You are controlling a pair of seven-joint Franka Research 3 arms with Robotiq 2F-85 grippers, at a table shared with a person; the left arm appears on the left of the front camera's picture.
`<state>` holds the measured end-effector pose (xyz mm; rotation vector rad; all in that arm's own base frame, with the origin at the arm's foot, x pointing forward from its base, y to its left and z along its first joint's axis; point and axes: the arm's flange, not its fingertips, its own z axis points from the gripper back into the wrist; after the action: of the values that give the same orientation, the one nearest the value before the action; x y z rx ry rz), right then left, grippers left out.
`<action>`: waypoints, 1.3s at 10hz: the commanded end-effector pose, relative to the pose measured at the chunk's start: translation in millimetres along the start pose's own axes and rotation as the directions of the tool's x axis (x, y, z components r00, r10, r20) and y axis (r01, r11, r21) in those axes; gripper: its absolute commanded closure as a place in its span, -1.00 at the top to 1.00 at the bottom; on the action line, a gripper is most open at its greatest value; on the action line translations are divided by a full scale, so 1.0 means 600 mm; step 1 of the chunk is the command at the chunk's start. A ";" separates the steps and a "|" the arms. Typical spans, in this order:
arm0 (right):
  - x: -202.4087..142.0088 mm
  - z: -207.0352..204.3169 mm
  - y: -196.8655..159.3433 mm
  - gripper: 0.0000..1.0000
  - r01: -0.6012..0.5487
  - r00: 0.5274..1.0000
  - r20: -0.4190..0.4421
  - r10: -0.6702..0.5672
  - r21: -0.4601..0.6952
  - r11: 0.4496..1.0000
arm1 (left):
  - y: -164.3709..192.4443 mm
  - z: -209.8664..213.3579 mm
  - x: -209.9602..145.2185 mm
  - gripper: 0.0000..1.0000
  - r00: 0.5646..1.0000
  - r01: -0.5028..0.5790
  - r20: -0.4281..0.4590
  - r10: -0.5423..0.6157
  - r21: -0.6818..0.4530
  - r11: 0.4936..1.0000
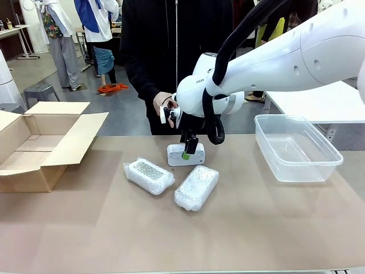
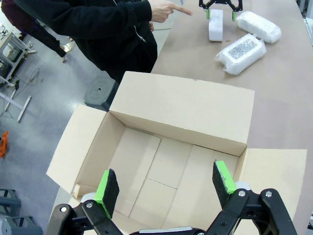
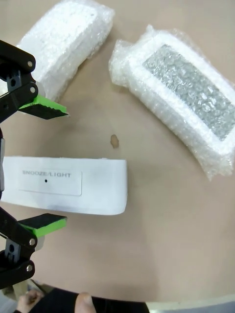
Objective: Separate and place wrapped and unwrapped clocks.
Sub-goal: Pick up the Digital clock indicated by the person.
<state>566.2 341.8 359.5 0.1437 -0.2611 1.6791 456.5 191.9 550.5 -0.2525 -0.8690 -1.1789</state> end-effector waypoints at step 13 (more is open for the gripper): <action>0.010 -0.046 -0.035 0.21 -0.065 0.992 -0.109 0.066 0.011 0.998 | 0.001 0.001 0.001 1.00 1.000 0.004 0.025 -0.004 0.003 1.000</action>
<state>583.1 355.8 335.0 0.0850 -0.2102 1.7598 456.4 192.0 550.5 -0.2524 -0.8690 -1.1786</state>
